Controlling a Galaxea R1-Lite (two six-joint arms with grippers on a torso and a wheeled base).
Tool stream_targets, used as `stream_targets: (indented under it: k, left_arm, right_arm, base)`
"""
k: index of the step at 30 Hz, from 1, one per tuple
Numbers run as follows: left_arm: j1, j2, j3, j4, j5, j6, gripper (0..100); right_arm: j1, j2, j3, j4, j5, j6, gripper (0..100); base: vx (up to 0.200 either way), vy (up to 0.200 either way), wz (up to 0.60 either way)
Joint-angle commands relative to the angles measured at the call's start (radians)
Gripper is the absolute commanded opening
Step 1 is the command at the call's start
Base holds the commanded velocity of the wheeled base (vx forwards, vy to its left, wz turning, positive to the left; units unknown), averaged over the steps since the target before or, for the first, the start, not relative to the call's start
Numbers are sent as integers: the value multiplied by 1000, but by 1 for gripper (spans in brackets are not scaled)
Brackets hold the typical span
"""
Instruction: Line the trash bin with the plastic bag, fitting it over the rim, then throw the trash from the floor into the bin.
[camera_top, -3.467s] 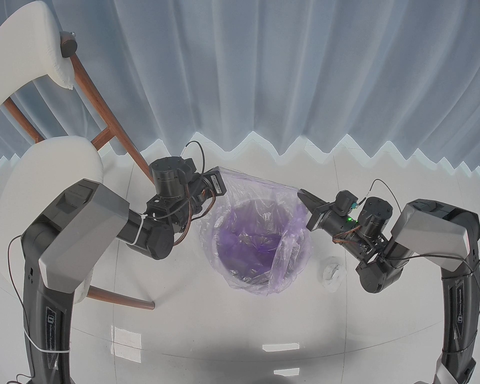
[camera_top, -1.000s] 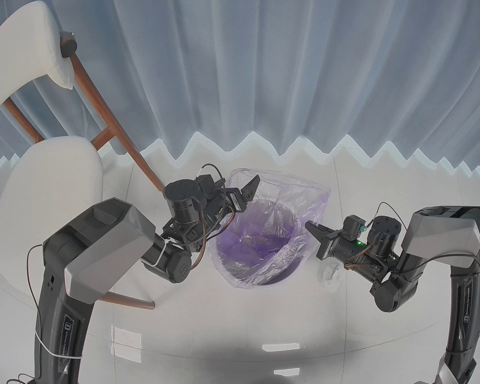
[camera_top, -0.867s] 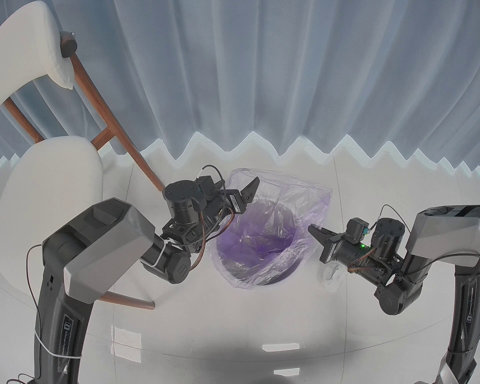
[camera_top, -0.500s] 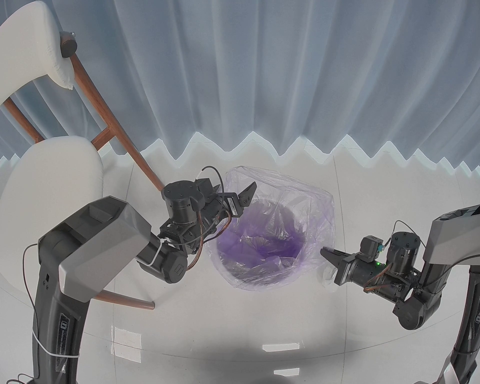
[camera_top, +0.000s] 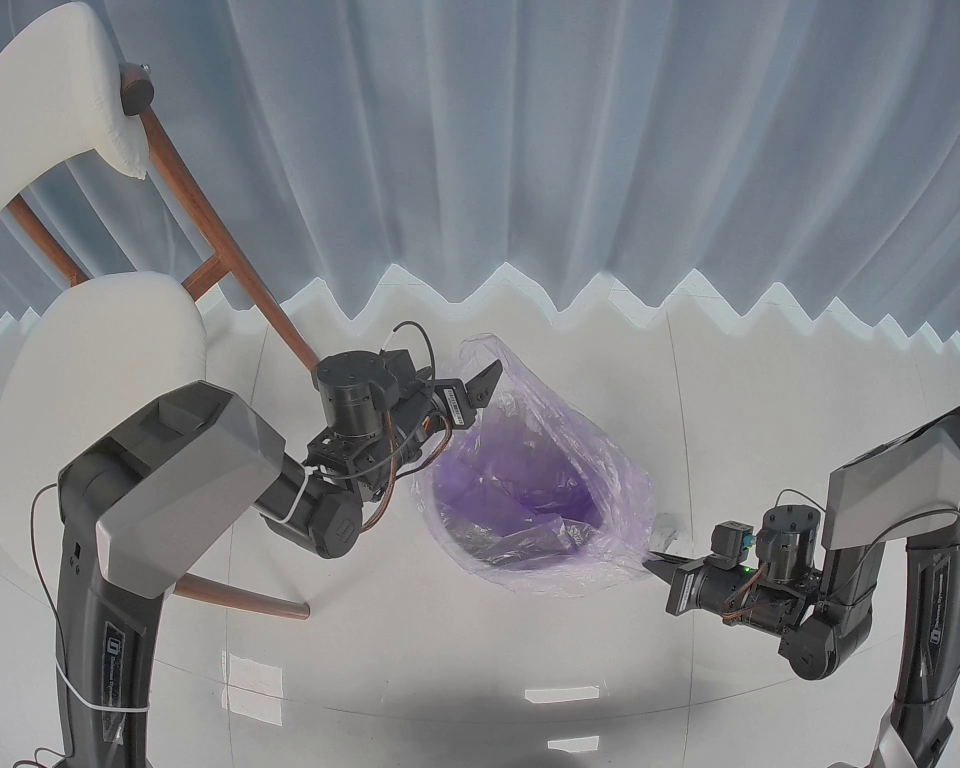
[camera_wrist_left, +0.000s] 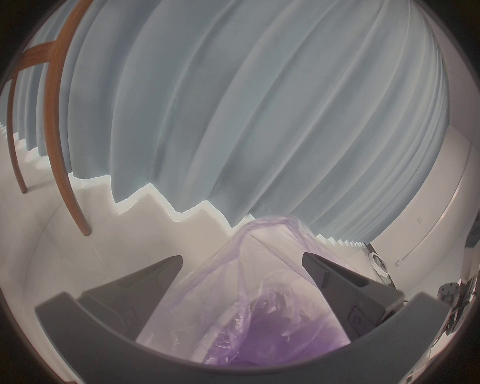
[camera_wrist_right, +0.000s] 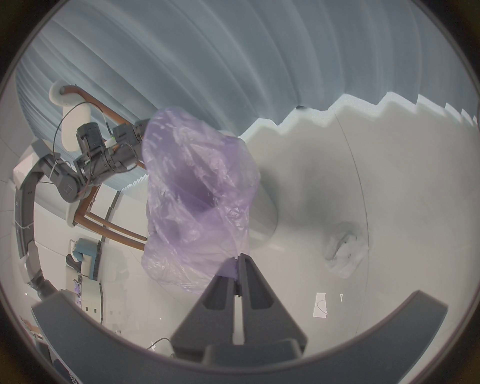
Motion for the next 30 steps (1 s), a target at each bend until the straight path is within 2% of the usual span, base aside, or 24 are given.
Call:
stream_targets:
  k: [1, 5, 11, 18, 23, 27, 30]
  left_arm:
    - [5, -4, 0, 1, 0, -1, 100]
    - [2, -2, 0, 1, 0, -1, 100]
    - [0, 0, -2, 1, 0, 1, 100]
    - [0, 0, -2, 1, 0, 1, 100]
    - [-1, 4, -4, -1, 0, 1, 100]
    - [-3, 4, -4, -1, 0, 1, 100]
    - [-4, 6, -4, -4, 0, 1, 100]
  right_arm:
    - [1, 84, -12, -17, -1, 1, 0]
    - [-1, 129, -35, -17, -7, -1, 0]
    - [-2, 219, -184, -17, -81, -2, 0]
    - [-4, 251, -318, -16, -87, -2, 0]
    - [-39, 262, -431, -16, -90, -1, 0]
    - [-65, 264, -482, -17, -131, 1, 0]
    - [-71, 264, -477, -17, -131, -5, 0]
  base:
    - [0, 0, 0]
    - [0, 0, 0]
    - [0, 0, 0]
    - [0, 0, 0]
    - [0, 0, 0]
    - [0, 0, 0]
    - [0, 0, 0]
